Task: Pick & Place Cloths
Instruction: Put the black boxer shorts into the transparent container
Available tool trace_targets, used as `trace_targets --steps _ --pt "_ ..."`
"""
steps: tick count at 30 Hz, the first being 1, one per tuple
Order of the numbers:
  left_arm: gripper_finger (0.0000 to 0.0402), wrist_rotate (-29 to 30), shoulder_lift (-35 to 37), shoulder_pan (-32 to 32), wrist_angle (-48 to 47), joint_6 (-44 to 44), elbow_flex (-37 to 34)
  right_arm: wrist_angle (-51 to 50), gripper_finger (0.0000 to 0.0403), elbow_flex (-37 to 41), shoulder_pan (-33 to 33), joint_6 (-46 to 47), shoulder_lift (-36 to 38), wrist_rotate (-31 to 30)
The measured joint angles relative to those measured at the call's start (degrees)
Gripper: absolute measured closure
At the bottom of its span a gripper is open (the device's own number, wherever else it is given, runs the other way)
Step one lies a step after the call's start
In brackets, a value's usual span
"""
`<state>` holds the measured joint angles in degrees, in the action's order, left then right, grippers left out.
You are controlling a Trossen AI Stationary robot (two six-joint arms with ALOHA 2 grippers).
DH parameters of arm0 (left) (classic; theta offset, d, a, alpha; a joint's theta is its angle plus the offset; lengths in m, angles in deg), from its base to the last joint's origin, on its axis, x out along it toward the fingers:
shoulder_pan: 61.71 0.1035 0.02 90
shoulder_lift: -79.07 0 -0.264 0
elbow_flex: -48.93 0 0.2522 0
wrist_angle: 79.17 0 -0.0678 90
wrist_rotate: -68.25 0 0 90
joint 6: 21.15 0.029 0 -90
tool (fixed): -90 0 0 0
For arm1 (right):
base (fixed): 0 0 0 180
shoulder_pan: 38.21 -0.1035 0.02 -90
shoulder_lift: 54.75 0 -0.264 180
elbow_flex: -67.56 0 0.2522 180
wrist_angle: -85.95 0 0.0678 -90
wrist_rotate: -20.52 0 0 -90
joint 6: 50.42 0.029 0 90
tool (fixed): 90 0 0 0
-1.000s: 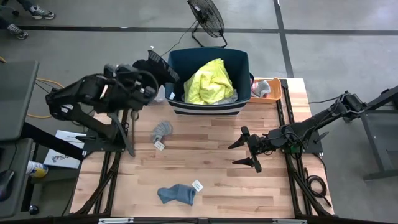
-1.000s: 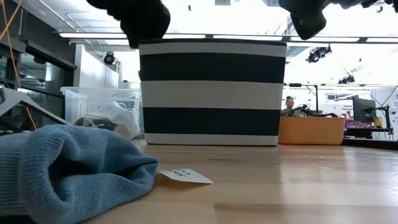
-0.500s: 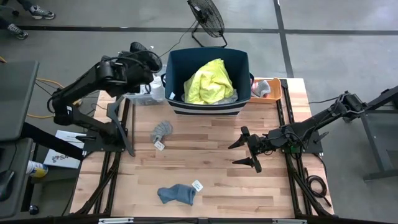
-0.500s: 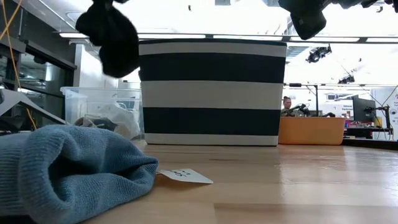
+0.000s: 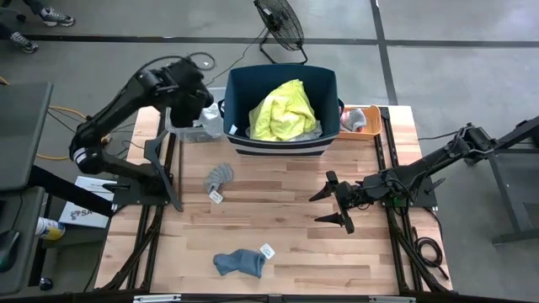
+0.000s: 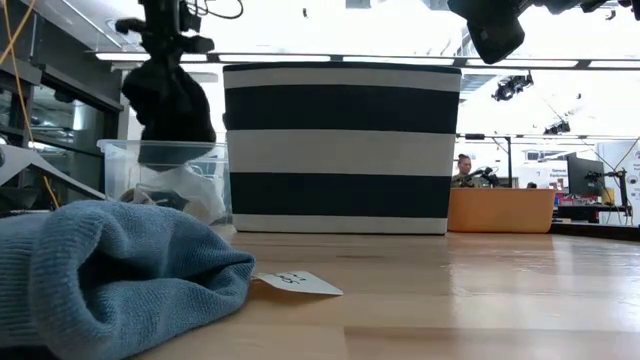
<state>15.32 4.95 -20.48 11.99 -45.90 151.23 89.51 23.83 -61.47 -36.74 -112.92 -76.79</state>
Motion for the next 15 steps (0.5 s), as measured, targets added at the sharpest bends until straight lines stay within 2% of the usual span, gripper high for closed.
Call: trace_targets --steps 6,9,15 --pt "0.0383 -12.28 -3.02 7.31 1.77 2.21 -0.29 0.0 0.0111 0.0 -0.01 0.02 0.0 0.0" --pt "0.0383 -14.7 -5.52 8.99 1.17 3.23 -0.29 0.0 0.0111 0.0 0.0 0.01 0.0 0.0" --pt "0.0383 -15.46 -10.45 10.27 2.66 3.51 -0.29 0.0 0.0111 0.0 0.0 0.02 0.0 0.0"
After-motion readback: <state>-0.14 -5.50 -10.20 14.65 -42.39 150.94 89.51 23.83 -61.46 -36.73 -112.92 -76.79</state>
